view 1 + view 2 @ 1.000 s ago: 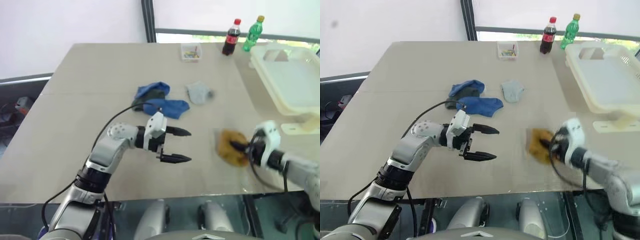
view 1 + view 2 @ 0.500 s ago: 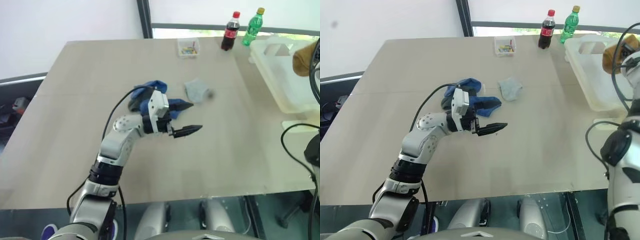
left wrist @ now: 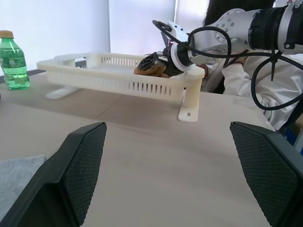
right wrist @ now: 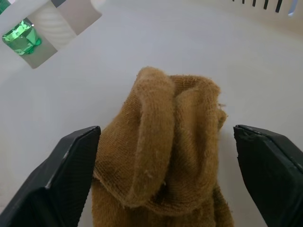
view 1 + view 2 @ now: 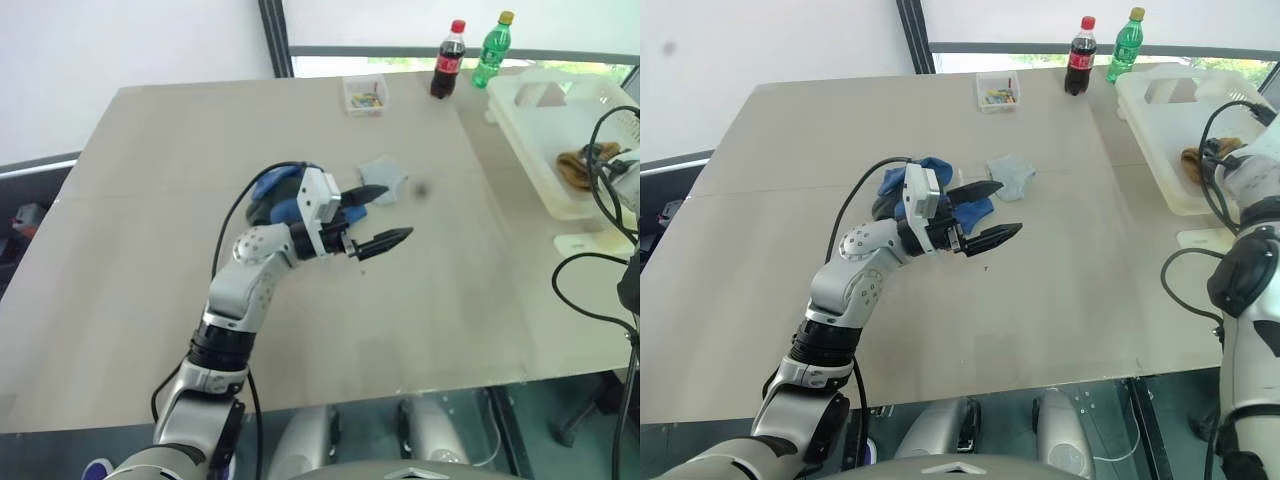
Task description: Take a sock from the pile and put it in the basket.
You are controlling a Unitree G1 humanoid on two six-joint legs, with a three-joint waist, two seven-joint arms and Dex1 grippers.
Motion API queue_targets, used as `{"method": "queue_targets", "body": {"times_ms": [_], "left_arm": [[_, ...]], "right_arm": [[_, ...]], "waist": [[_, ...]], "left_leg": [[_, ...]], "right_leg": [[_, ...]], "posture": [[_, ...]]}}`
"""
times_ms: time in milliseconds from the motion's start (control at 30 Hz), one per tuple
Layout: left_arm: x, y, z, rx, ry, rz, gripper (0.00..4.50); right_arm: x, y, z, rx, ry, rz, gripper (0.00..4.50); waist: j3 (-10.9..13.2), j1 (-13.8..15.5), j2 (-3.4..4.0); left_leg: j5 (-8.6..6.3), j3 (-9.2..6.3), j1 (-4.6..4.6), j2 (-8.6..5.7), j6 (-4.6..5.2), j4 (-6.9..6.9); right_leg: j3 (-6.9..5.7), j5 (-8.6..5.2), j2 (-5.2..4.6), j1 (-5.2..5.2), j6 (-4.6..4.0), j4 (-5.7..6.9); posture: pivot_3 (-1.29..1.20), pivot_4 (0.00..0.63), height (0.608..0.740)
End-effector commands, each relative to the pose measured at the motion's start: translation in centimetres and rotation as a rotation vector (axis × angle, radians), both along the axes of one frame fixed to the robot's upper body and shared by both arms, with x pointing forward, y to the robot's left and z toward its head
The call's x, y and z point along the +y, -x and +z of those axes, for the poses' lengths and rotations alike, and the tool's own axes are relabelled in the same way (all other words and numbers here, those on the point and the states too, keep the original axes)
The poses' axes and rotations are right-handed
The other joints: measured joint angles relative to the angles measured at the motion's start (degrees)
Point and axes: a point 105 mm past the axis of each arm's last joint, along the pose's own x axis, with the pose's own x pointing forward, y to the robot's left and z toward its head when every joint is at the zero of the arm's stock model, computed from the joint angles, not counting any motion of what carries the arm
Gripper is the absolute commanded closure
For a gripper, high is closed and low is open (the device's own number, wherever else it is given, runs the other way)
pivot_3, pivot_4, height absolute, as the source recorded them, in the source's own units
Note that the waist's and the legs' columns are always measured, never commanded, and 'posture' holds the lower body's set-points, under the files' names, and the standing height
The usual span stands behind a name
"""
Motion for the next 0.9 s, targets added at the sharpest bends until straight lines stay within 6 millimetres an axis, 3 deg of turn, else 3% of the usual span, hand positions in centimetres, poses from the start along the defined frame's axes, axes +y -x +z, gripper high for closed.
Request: {"method": "queue_targets", "body": {"times_ms": [33,167,233,267,300,433,500,600,700,767,900], "left_arm": [[0.8,-0.3,0.3,-0.021,0.01,0.052,0.0],[1.7,-0.7,-0.4,0.0,-0.002,0.099,0.0],[2.2,-0.8,-0.8,0.012,-0.015,0.123,0.0],[2.5,-0.8,-1.0,0.013,-0.022,0.138,0.0],[2.8,-0.8,-1.3,0.016,-0.026,0.151,0.0],[4.4,-1.0,-2.0,0.041,-0.017,0.204,0.0],[5.4,-0.6,-2.1,0.028,-0.015,0.203,0.0],[7.0,-0.1,-2.3,-0.007,-0.062,0.241,0.0],[9.0,0.9,-2.9,0.026,-0.103,0.253,0.0],[10.6,1.7,-3.4,0.051,-0.146,0.27,0.0],[13.4,3.3,-4.1,0.103,-0.215,0.309,0.0]], "right_arm": [[-0.5,0.1,5.3,-0.147,0.035,0.022,0.08],[1.0,0.8,8.7,-0.249,0.177,0.126,0.08],[3.4,2.2,9.9,-0.341,0.32,0.206,0.08],[5.6,3.2,10.3,-0.421,0.378,0.292,0.08],[7.3,4.2,9.8,-0.426,0.44,0.359,0.08],[12.8,8.1,6.2,-0.394,0.538,0.569,0.08],[15.0,10.0,3.3,-0.339,0.617,0.683,0.08],[16.8,12.8,-0.8,-0.237,0.701,0.829,0.08],[17.3,15.5,-4.5,-0.144,0.728,0.951,0.08],[16.5,17.2,-6.5,-0.077,0.776,0.99,0.08],[14.8,19.9,-8.4,-0.004,0.787,1.024,0.08]], "waist": [[0.0,0.0,0.0],[0.0,0.1,0.02],[0.0,0.2,0.03],[0.0,0.3,0.01],[0.0,0.2,0.01],[0.0,0.3,0.04],[0.0,0.6,0.05],[-0.1,1.1,0.0],[-0.1,1.4,-0.01],[-0.1,1.4,-0.01],[-0.1,1.4,-0.01]], "left_leg": [[0.0,0.01,0.0,0.0,0.0,0.0],[0.0,0.09,-0.1,0.0,0.0,-0.01],[0.0,0.01,-0.18,0.07,0.0,0.02],[0.0,-0.01,-0.22,0.13,-0.01,0.08],[0.0,-0.05,-0.24,0.16,-0.01,0.07],[-0.01,-0.03,-0.25,0.19,0.0,0.2],[-0.01,-0.02,-0.23,0.18,0.0,0.35],[-0.02,0.02,-0.11,0.15,0.02,0.48],[-0.03,0.0,-0.05,0.14,0.03,0.5],[-0.04,0.01,-0.05,0.14,0.04,0.51],[-0.05,0.02,0.01,0.15,0.05,0.49]], "right_leg": [[0.01,0.0,0.0,-0.01,0.0,0.01],[0.12,0.0,0.01,-0.2,0.0,0.09],[0.07,0.0,0.04,-0.26,0.0,0.1],[0.07,0.0,0.08,-0.29,0.0,0.12],[0.02,0.0,0.11,-0.28,0.0,0.14],[0.06,0.01,0.12,-0.29,0.01,0.19],[0.11,0.04,0.12,-0.29,0.06,0.3],[0.19,0.08,0.15,-0.21,0.13,0.38],[0.19,0.08,0.17,-0.17,0.13,0.39],[0.2,0.08,0.17,-0.16,0.13,0.38],[0.21,0.09,0.2,-0.13,0.15,0.35]], "posture": [[0.0,0.15,0.74],[0.0,0.15,0.74],[0.0,0.15,0.74],[0.0,0.15,0.74],[0.0,0.15,0.74],[0.0,0.15,0.74],[0.0,0.15,0.74],[0.0,0.15,0.74],[0.0,0.15,0.74],[0.0,0.15,0.74],[0.0,0.15,0.74]]}}
